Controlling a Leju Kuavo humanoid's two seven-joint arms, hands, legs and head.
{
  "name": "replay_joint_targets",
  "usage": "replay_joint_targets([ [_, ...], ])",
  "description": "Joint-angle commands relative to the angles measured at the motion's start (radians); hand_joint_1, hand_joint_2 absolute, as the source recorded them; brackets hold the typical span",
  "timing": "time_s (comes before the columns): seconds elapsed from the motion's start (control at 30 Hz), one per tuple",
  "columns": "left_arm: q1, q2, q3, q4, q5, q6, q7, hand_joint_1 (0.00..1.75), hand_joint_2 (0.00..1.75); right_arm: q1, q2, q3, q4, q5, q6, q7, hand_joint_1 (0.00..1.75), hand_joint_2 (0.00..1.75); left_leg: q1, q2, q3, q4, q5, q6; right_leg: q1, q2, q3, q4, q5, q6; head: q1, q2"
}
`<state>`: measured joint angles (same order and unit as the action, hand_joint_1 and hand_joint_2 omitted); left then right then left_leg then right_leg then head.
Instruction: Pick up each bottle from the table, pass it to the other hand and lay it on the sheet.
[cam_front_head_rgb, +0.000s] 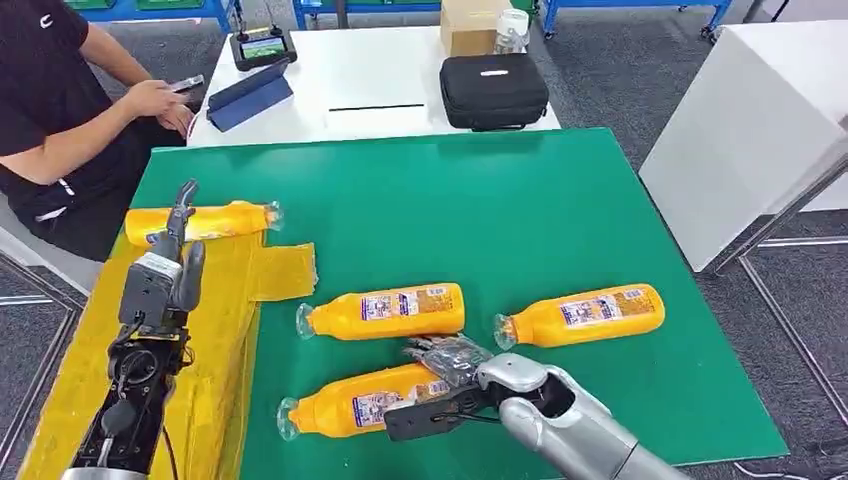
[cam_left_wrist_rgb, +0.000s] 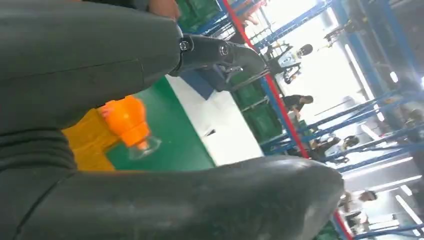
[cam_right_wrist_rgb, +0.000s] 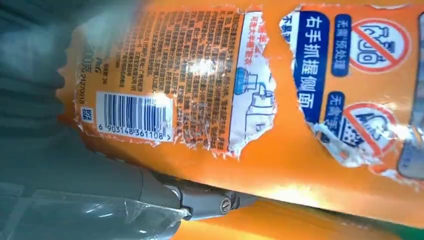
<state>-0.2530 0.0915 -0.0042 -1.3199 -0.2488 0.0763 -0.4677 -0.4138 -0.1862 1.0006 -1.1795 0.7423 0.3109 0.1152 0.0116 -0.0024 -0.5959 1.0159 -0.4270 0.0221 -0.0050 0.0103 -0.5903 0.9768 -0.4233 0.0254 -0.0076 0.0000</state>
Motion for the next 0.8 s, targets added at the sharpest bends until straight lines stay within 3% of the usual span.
replay_joint_targets([
  [0.03, -0.072, -0.028, -0.046, 0.088, 0.035, 0.009, 0.004, 0.00, 0.00, 0.104, -0.058, 0.068, 0.097, 0.039, 0.044, 0.012, 0.00, 1.75, 0.001, -0.007, 0.003, -0.003, 0.002, 0.000, 0.001, -0.008, 0.007, -0.004, 0.000, 0.000, 0.000, 0.000],
  [0.07, -0.076, -0.030, -0.047, 0.094, 0.039, 0.010, 0.003, 0.00, 0.00, 0.109, -0.065, 0.063, 0.095, 0.040, 0.043, 0.010, 1.57, 1.75, 0.001, -0.006, 0.004, -0.002, 0.001, -0.001, 0.001, -0.007, 0.003, -0.003, -0.001, 0.000, 0.000, 0.000],
  [0.1, -0.085, -0.031, -0.050, 0.109, 0.049, 0.010, -0.002, 0.00, 0.00, 0.121, -0.071, 0.054, 0.092, 0.037, 0.041, 0.003, 1.75, 1.75, 0.001, -0.008, 0.005, -0.003, 0.001, -0.001, 0.001, -0.009, 0.003, -0.004, -0.001, 0.000, 0.000, 0.000],
  [0.23, -0.091, -0.033, -0.053, 0.117, 0.052, 0.011, -0.004, 0.00, 0.00, 0.129, -0.076, 0.051, 0.091, 0.038, 0.038, 0.002, 1.75, 1.75, 0.001, -0.011, 0.005, -0.004, 0.002, -0.001, 0.001, -0.012, 0.003, -0.006, 0.000, -0.001, 0.000, 0.000],
  [0.4, -0.091, -0.033, -0.053, 0.117, 0.052, 0.011, -0.004, 0.00, 0.00, 0.128, -0.074, 0.051, 0.090, 0.038, 0.038, 0.002, 1.75, 1.75, 0.001, -0.005, 0.012, -0.001, -0.001, -0.001, 0.001, -0.005, 0.008, -0.004, -0.002, -0.001, -0.001, 0.000],
  [0.8, -0.107, -0.041, -0.045, 0.142, 0.076, 0.011, -0.015, 0.00, 0.00, 0.168, -0.088, -0.014, 0.029, 0.041, 0.011, 0.000, 1.75, 1.75, 0.001, -0.010, 0.011, -0.003, 0.001, -0.001, 0.001, -0.010, 0.010, -0.007, -0.001, -0.001, 0.000, 0.000],
])
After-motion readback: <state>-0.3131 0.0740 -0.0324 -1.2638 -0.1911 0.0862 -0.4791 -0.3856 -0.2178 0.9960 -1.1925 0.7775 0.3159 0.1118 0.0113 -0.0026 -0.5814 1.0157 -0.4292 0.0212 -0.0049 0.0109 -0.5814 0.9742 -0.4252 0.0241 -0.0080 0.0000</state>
